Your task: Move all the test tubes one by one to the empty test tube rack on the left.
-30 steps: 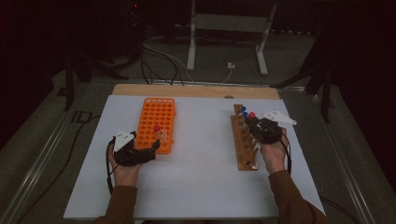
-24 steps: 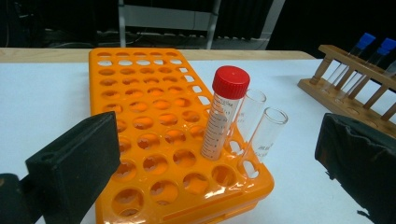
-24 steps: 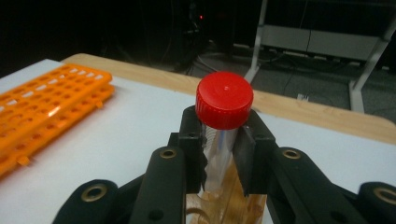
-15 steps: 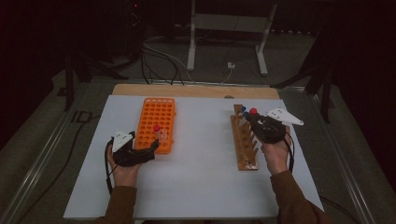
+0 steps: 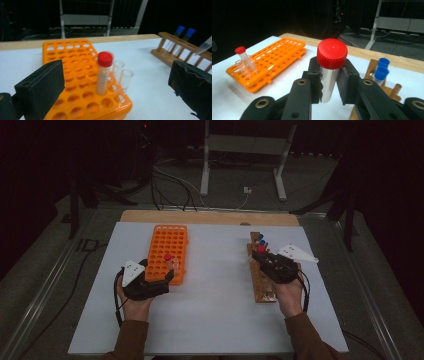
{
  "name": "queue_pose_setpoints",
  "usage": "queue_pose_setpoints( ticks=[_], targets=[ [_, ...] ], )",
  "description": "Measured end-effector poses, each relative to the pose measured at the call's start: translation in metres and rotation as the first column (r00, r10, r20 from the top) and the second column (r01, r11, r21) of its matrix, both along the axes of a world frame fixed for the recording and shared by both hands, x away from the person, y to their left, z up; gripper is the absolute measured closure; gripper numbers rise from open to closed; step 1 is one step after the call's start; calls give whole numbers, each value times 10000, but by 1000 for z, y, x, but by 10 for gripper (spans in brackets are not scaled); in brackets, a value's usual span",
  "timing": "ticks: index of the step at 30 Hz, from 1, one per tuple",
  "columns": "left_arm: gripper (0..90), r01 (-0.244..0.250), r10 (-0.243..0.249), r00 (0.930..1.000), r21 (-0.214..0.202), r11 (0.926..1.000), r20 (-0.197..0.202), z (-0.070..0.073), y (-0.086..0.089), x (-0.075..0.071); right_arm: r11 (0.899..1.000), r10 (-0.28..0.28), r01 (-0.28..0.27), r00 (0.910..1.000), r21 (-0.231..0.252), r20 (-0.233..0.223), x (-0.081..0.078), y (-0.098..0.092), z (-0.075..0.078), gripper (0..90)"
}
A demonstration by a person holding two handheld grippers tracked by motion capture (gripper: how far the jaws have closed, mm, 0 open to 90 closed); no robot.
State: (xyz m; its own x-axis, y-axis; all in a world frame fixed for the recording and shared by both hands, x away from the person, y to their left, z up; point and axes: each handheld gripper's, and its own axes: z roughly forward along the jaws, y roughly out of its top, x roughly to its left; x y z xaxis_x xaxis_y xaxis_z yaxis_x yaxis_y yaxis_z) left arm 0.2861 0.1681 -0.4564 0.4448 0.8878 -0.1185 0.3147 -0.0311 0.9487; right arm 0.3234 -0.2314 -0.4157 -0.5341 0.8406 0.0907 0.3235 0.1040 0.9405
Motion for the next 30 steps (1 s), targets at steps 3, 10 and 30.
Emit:
queue_pose_setpoints(
  ticks=[3, 10, 30],
  targets=[
    [14, 269, -276, 9994, 314, 9991, 220, 6, -9, -4, 9998, 183, -183, 9998, -42, -9, -2, 4, 0, 746],
    [19, 904, -926, 9950, 580, 9942, 372, 11, -32, -10, 9966, 813, -815, 9965, -113, -208, -7, 14, -2, 745],
    [89, 3077, -3078, 9512, 1318, 9423, -202, 12, -122, 0, 9750, 2208, -2219, 9732, -94, -647, -21, 44, -3, 742]
  ],
)
